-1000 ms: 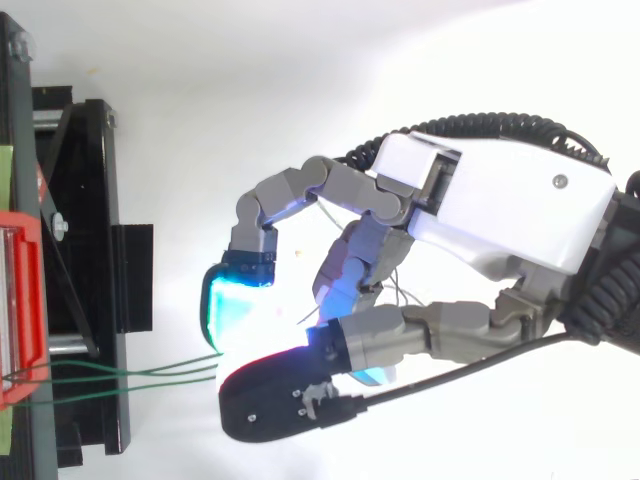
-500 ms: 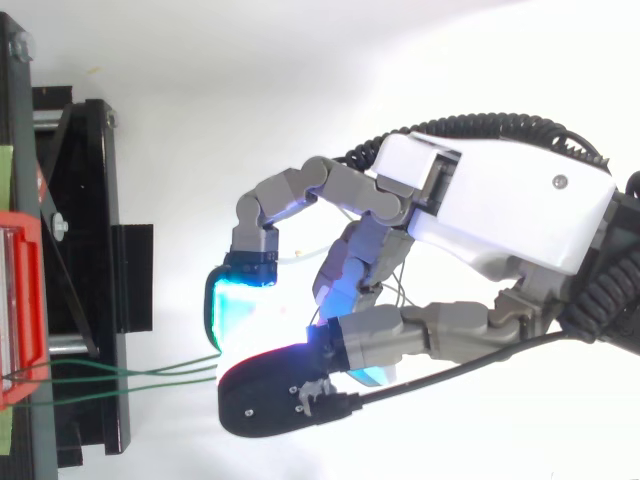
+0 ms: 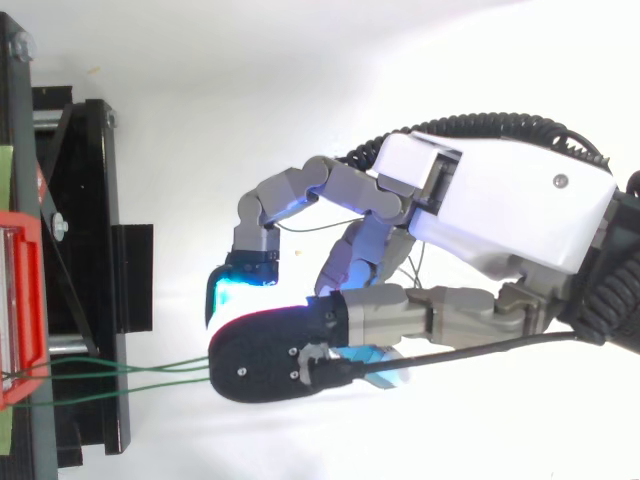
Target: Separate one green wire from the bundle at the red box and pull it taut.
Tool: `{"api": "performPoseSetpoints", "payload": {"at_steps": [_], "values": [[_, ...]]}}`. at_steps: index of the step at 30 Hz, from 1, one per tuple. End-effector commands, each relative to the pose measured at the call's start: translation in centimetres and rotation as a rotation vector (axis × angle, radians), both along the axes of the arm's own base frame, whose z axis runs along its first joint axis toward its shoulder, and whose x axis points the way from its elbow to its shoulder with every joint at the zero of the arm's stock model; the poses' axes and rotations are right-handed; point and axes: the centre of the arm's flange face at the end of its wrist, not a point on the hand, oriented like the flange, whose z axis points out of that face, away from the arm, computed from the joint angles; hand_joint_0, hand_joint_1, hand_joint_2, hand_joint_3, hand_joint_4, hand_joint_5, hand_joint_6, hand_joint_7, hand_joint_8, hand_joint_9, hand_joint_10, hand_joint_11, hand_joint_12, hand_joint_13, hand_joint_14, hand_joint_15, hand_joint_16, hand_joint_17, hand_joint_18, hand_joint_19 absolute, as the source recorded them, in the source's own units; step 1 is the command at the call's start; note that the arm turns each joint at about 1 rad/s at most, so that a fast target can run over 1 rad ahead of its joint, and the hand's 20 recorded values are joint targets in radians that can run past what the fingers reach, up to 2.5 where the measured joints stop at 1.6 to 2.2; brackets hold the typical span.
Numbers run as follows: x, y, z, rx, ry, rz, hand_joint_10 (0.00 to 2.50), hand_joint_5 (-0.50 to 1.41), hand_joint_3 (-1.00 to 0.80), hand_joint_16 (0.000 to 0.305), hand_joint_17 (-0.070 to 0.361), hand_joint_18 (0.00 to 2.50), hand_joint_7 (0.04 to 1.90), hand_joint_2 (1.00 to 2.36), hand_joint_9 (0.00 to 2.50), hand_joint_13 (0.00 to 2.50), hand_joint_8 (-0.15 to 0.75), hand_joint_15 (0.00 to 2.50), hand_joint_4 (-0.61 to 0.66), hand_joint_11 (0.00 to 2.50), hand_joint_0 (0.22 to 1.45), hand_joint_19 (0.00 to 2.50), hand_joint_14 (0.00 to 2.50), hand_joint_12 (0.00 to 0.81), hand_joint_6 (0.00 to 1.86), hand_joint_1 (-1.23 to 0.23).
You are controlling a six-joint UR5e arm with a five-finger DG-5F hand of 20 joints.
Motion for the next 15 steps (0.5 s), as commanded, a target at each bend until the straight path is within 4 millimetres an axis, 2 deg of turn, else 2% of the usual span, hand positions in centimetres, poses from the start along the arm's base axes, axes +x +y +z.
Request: {"api": "performPoseSetpoints", "payload": {"at_steps": [1, 6, 10, 14, 15], "values": [[-0.02, 0.0, 0.0, 0.003, 0.0, -0.001, 0.02, -0.11, -0.5, 0.059, 0.134, 0.86, 1.07, 1.0, 1.64, 1.43, 0.28, 1.16, 0.08, 1.39, 0.44, 0.63, 0.02, 0.399, 0.86, -0.46], [-0.27, 0.03, 0.08, 0.013, 0.015, -0.004, 0.02, -0.12, -0.5, 0.062, 0.139, 0.88, 1.05, 1.0, 1.64, 1.44, 0.28, 1.16, 0.09, 1.4, 0.41, 0.61, 0.02, 0.407, 0.86, -0.54], [-0.42, -0.01, 0.37, 0.022, 0.025, -0.008, 0.01, -0.13, -0.5, 0.06, 0.136, 0.86, 1.04, 1.0, 1.62, 1.43, 0.272, 1.17, 0.09, 1.49, 0.42, 0.62, 0.02, 0.398, 0.87, -0.69], [-0.51, 0.08, 0.34, 0.031, 0.028, -0.009, 0.01, -0.14, -0.5, 0.053, 0.119, 0.79, 1.06, 1.0, 1.55, 1.38, 0.231, 1.22, 0.07, 1.54, 0.52, 0.65, 0.03, 0.344, 0.88, -0.79], [-0.51, 0.18, 0.34, 0.034, 0.026, -0.009, 0.01, -0.14, -0.5, 0.05, 0.112, 0.77, 1.06, 1.0, 1.54, 1.36, 0.21, 1.22, 0.06, 1.55, 0.58, 0.66, 0.03, 0.327, 0.88, -0.79]]}}
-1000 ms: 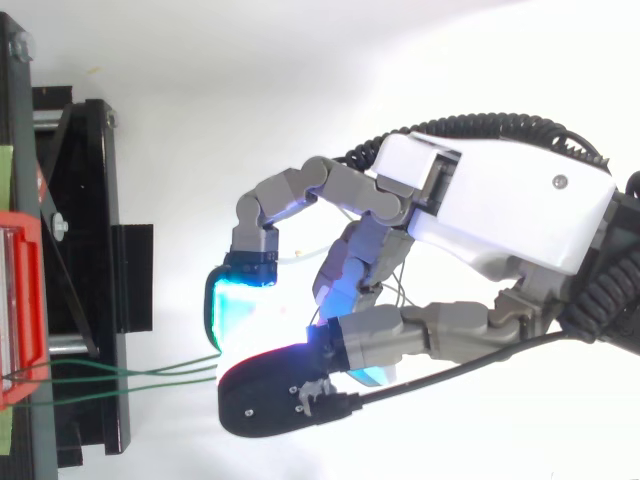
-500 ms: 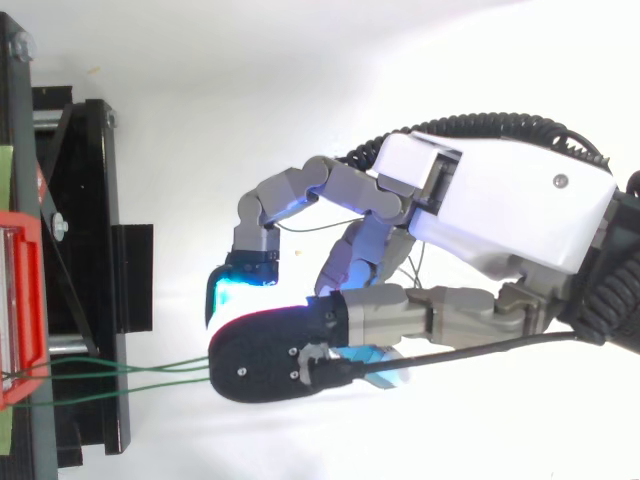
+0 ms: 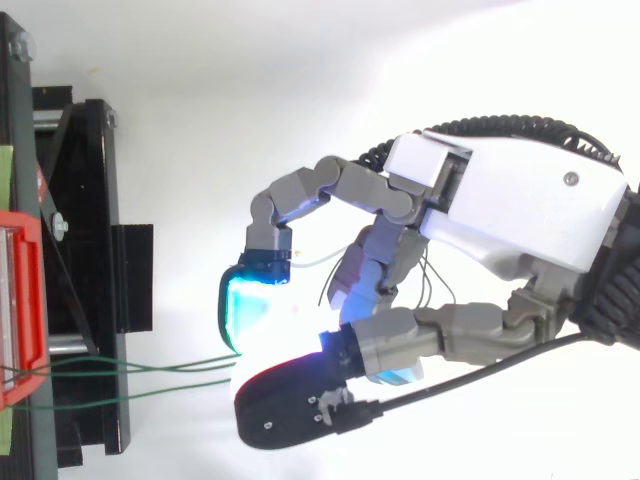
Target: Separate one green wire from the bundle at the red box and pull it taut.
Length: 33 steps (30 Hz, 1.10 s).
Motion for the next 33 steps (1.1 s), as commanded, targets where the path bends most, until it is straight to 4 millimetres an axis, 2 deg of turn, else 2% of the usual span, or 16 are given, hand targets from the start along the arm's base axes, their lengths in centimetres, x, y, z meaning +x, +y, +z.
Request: {"api": "performPoseSetpoints", "payload": {"at_steps": [1, 6, 9, 15, 20, 25, 28, 33], "values": [[-0.04, 0.13, -0.01, 0.008, 0.0, -0.001, 0.01, -0.14, -0.49, 0.049, 0.111, 0.77, 1.06, 1.0, 1.54, 1.36, 0.211, 1.23, 0.05, 1.54, 0.59, 0.66, 0.03, 0.322, 0.88, -0.8], [-0.06, 0.39, 0.01, 0.011, -0.005, -0.007, 0.01, -0.15, -0.34, 0.048, 0.109, 0.77, 1.1, 1.01, 1.52, 1.36, 0.213, 1.23, 0.0, 1.56, 0.64, 0.65, 0.03, 0.318, 0.89, -0.81], [-0.04, 0.39, 0.02, 0.012, -0.006, -0.007, 0.01, -0.15, -0.32, 0.048, 0.109, 0.76, 1.07, 1.01, 1.49, 1.35, 0.208, 1.24, -0.02, 1.55, 0.65, 0.65, 0.03, 0.323, 0.91, -0.83], [-0.02, 0.4, 0.02, 0.015, -0.009, -0.008, 0.01, -0.17, -0.37, 0.048, 0.107, 0.75, 1.01, 1.01, 1.43, 1.32, 0.198, 1.23, -0.04, 1.53, 0.7, 0.62, 0.03, 0.317, 0.92, -0.92], [-0.01, 0.51, 0.03, 0.022, -0.013, -0.008, 0.01, -0.17, -0.48, 0.047, 0.107, 0.74, 0.98, 1.0, 1.39, 1.3, 0.198, 1.22, -0.01, 1.53, 0.74, 0.59, 0.03, 0.316, 0.92, -0.95], [-0.01, 0.62, 0.03, 0.023, -0.013, -0.007, 0.01, -0.17, -0.5, 0.047, 0.106, 0.74, 0.95, 1.0, 1.38, 1.3, 0.207, 1.22, 0.03, 1.51, 0.7, 0.6, 0.03, 0.317, 0.92, -0.97], [-0.01, 0.62, 0.03, 0.023, -0.013, -0.007, 0.01, -0.16, -0.5, 0.047, 0.105, 0.74, 0.96, 1.0, 1.43, 1.32, 0.21, 1.23, 0.03, 1.51, 0.65, 0.63, 0.03, 0.315, 0.91, -0.91], [-0.01, 0.62, 0.03, 0.023, -0.013, -0.007, 0.01, -0.15, -0.5, 0.049, 0.109, 0.78, 0.99, 1.0, 1.52, 1.37, 0.226, 1.23, 0.05, 1.53, 0.56, 0.64, 0.03, 0.327, 0.9, -0.69]]}}
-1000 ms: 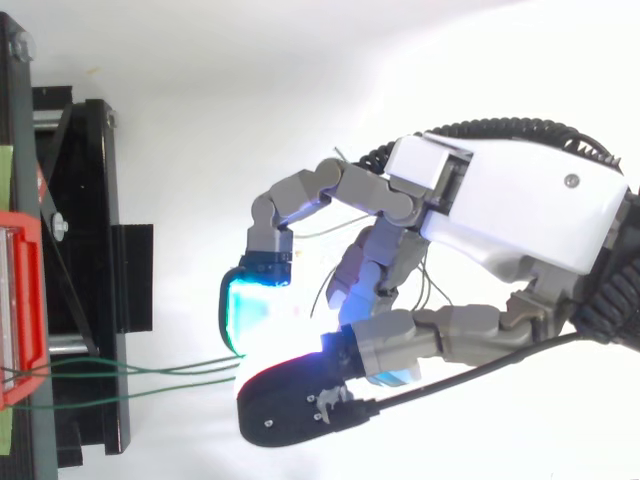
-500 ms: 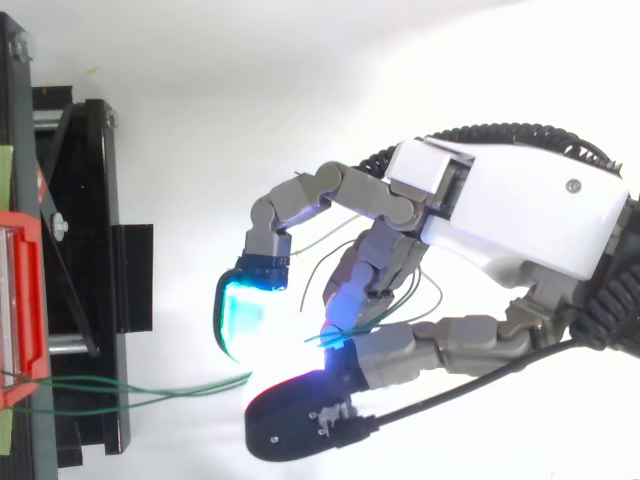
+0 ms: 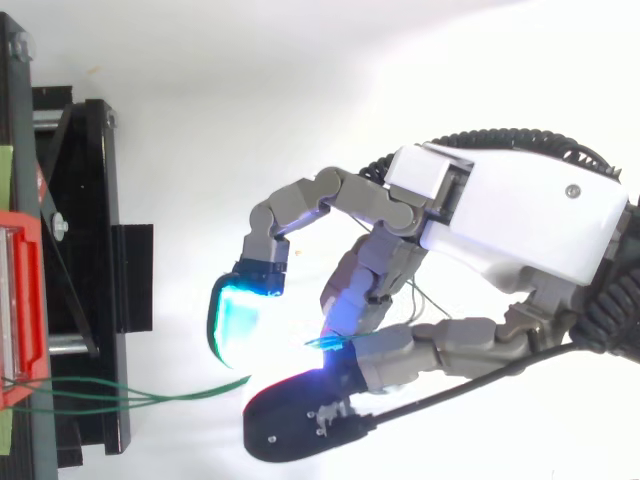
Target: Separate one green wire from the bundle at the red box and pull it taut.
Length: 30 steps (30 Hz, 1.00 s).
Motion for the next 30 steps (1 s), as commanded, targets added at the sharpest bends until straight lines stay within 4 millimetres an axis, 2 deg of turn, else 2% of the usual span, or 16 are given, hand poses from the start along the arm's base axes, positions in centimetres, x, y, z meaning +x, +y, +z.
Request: {"api": "performPoseSetpoints", "payload": {"at_steps": [1, 8, 13, 16, 19, 21, 24, 30], "values": [[0.0, 0.1, 0.0, 0.0, 0.0, 0.002, 0.01, -0.14, -0.5, 0.049, 0.111, 0.78, 0.99, 1.0, 1.56, 1.39, 0.22, 1.23, 0.06, 1.52, 0.54, 0.65, 0.03, 0.335, 0.89, -0.66], [0.0, 0.1, 0.0, 0.001, -0.001, 0.001, 0.01, -0.13, -0.5, 0.058, 0.131, 0.87, 1.0, 1.0, 1.65, 1.48, 0.258, 1.23, 0.08, 1.55, 0.44, 0.63, 0.02, 0.393, 0.88, -0.55], [0.0, 0.1, -0.1, 0.002, 0.0, 0.001, 0.01, -0.14, -0.5, 0.063, 0.143, 0.91, 0.98, 1.0, 1.68, 1.53, 0.278, 1.24, 0.09, 1.57, 0.4, 0.61, 0.02, 0.402, 0.87, -0.53], [-0.1, 0.1, -0.3, 0.006, 0.004, -0.001, 0.0, -0.14, -0.5, 0.064, 0.145, 0.92, 0.96, 1.0, 1.67, 1.54, 0.276, 1.24, 0.1, 1.6, 0.4, 0.62, 0.02, 0.411, 0.87, -0.57], [-0.4, 0.0, -1.4, 0.011, 0.015, -0.004, 0.0, -0.15, -0.5, 0.064, 0.144, 0.91, 0.96, 1.0, 1.66, 1.53, 0.272, 1.26, 0.11, 1.62, 0.4, 0.62, 0.02, 0.403, 0.87, -0.6], [-0.4, 0.0, -1.5, 0.015, 0.011, -0.005, 0.0, -0.15, -0.5, 0.06, 0.134, 0.87, 0.98, 1.0, 1.63, 1.51, 0.245, 1.3, 0.09, 1.68, 0.44, 0.64, 0.02, 0.369, 0.87, -0.66], [-0.3, 0.0, -1.5, 0.017, 0.007, -0.005, 0.19, -0.17, -0.5, 0.054, 0.121, 0.81, 1.0, 1.0, 1.49, 1.46, 0.21, 1.38, 0.07, 1.65, 0.52, 0.68, 0.02, 0.323, 0.88, -0.75], [-0.3, 0.1, -1.5, 0.017, 0.007, -0.004, 0.42, -0.18, -0.45, 0.051, 0.116, 0.77, 0.96, 1.0, 1.41, 1.44, 0.198, 1.42, 0.07, 1.56, 0.57, 0.68, 0.02, 0.309, 0.9, -0.81]]}}
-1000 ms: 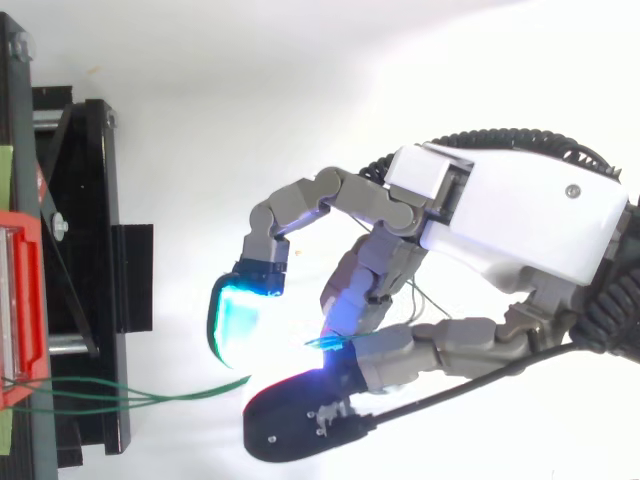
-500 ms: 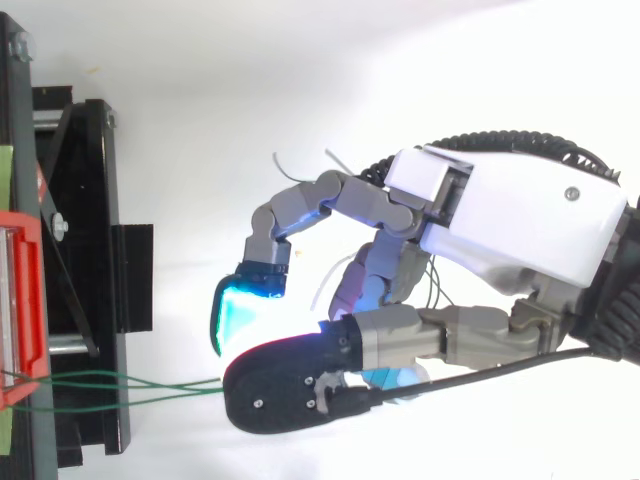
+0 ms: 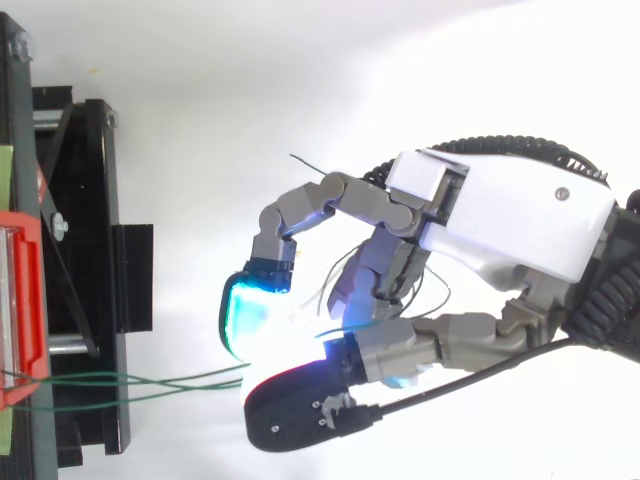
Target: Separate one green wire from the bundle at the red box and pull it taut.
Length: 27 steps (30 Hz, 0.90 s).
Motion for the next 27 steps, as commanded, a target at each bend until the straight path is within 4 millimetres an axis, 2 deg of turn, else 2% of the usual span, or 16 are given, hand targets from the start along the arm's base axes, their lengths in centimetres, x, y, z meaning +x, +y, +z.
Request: {"api": "performPoseSetpoints", "payload": {"at_steps": [1, 6, 12, 16, 27], "values": [[0.03, 0.12, 0.03, 0.001, -0.002, 0.001, 0.51, -0.18, -0.42, 0.051, 0.115, 0.77, 0.95, 1.01, 1.41, 1.44, 0.19, 1.43, 0.06, 1.53, 0.58, 0.68, 0.02, 0.308, 0.9, -0.81], [0.01, 0.11, 0.02, 0.0, -0.001, 0.001, 0.55, -0.17, -0.37, 0.05, 0.113, 0.78, 0.97, 1.01, 1.42, 1.44, 0.189, 1.44, 0.06, 1.52, 0.61, 0.68, 0.02, 0.296, 0.9, -0.74], [-0.01, 0.11, 0.02, 0.0, 0.001, 0.001, 0.64, -0.18, -0.34, 0.05, 0.112, 0.78, 0.97, 1.01, 1.35, 1.42, 0.189, 1.43, 0.01, 1.46, 0.67, 0.66, 0.02, 0.294, 0.91, -0.84], [0.11, 0.13, 0.35, 0.002, -0.007, 0.0, 0.74, -0.19, -0.37, 0.049, 0.111, 0.78, 0.95, 1.01, 1.29, 1.41, 0.197, 1.43, 0.01, 1.41, 0.71, 0.64, 0.02, 0.298, 0.93, -0.91], [0.12, 0.15, 0.41, 0.002, -0.007, 0.001, 0.77, -0.19, -0.5, 0.048, 0.108, 0.77, 0.92, 1.0, 1.27, 1.4, 0.194, 1.4, 0.02, 1.37, 0.77, 0.62, 0.02, 0.299, 0.93, -0.94]]}}
